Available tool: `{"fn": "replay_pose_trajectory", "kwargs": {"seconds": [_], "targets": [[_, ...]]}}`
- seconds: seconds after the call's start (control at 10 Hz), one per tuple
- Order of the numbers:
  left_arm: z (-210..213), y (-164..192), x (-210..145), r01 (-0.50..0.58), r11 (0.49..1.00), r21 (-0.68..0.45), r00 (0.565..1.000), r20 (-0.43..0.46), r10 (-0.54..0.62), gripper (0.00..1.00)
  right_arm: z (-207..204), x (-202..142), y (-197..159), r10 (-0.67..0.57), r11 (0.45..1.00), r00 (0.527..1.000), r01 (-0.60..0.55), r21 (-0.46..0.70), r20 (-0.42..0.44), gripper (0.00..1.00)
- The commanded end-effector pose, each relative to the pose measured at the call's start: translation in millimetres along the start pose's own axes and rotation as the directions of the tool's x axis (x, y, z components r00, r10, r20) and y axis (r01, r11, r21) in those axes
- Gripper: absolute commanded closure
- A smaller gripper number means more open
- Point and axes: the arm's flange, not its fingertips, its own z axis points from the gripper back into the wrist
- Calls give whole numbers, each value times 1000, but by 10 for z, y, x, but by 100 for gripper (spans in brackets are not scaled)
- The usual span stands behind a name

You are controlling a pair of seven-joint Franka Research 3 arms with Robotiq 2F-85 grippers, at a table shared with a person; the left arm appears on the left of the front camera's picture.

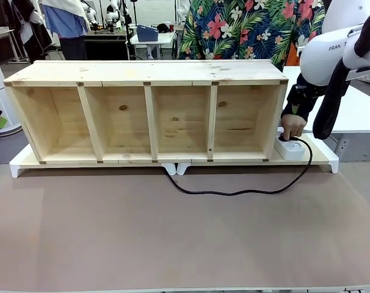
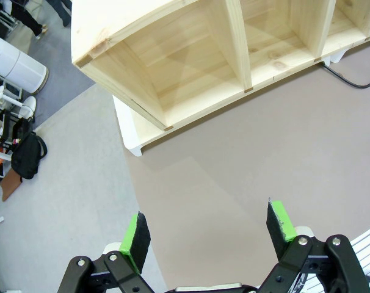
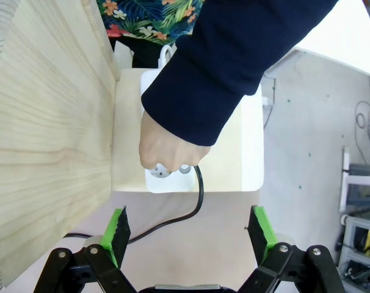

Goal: Perform cable management.
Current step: Release the Power Cable when the human grasps it.

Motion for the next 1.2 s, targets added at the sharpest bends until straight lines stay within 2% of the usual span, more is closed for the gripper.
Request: {"fn": "replay_pose_trajectory", "kwargs": {"seconds": [0.0, 1.1], "targets": [[2, 2, 6, 0, 1000, 3, 1000, 7, 0, 0, -8, -1, 1, 0, 1000, 1000, 0, 1, -2, 0], [2, 2, 6, 0, 1000, 3, 1000, 7, 0, 0, -8, -1, 1, 0, 1000, 1000, 0, 1, -2, 0]]}}
